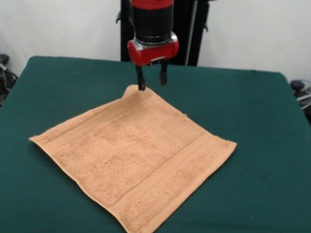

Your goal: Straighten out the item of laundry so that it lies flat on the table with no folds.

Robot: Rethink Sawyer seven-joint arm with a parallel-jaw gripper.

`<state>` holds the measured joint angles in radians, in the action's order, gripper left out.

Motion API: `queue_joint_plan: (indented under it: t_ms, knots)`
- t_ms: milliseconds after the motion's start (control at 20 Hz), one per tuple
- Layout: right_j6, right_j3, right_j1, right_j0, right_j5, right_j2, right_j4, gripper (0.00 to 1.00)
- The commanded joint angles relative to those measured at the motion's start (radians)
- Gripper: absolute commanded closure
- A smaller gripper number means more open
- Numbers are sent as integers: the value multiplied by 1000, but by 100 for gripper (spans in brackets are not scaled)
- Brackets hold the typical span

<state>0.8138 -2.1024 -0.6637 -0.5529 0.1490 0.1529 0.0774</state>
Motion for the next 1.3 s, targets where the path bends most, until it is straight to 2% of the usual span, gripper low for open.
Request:
queue_joint_plan:
  t_ms: [50,300,550,1150,1300]
  knots:
    - [233,-20,2,70,-76,-54,50,0]
    - [242,-16,61,67,-150,-58,72,0]
    - [243,-6,79,101,-182,-90,70,0]
    - [282,-35,18,224,-170,-149,10,0]
    - [284,-39,13,226,-170,-147,9,0]
